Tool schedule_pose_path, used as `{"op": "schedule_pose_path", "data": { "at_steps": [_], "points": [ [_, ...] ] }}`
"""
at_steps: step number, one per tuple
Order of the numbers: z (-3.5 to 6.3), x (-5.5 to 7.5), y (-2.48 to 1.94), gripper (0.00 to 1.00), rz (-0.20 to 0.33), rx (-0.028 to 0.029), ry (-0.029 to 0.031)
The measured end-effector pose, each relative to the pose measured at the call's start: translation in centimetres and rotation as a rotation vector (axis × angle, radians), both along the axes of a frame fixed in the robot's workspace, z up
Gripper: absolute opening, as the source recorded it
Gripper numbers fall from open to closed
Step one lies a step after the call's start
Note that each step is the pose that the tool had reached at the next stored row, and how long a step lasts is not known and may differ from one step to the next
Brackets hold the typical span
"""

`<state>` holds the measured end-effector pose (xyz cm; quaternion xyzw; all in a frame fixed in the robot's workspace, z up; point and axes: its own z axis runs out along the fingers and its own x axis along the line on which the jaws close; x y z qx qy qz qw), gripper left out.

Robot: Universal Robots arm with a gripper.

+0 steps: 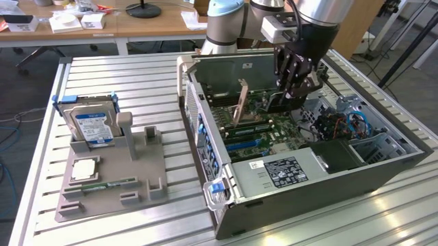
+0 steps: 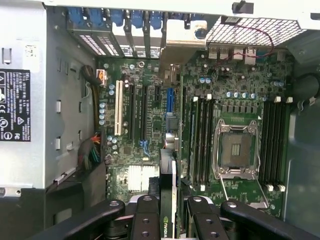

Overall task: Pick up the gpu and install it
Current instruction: 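Insert the gpu into the slot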

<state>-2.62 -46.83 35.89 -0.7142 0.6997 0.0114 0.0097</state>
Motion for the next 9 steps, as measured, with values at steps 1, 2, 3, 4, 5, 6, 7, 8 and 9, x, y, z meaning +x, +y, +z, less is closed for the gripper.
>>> {"op": "schedule_pose_path", "data": {
  "at_steps": [1,2,3,4,5,6,7,8,9],
  "points": [
    [-0.16,0.0,0.0,0.26,0.0,0.0011,0.0],
    [-0.29,0.0,0.0,0.26,0.0,0.0019,0.0],
    [-0.36,0.0,0.0,0.26,0.0,0.002,0.0],
    [-0.37,0.0,0.0,0.26,0.0,0.0018,0.0001],
    [-0.37,0.0,0.0,0.26,0.0,0.0018,0.0002],
    [-0.37,0.0,0.0,0.26,0.0,0.0017,0.0002],
    [-0.37,0.0,-0.01,0.26,0.0,0.0019,0.0001],
    [-0.38,0.0,0.0,0.26,0.0,0.002,0.0001],
    [-0.39,0.0,0.02,0.26,0.0,0.0022,0.0]
  ]
}}
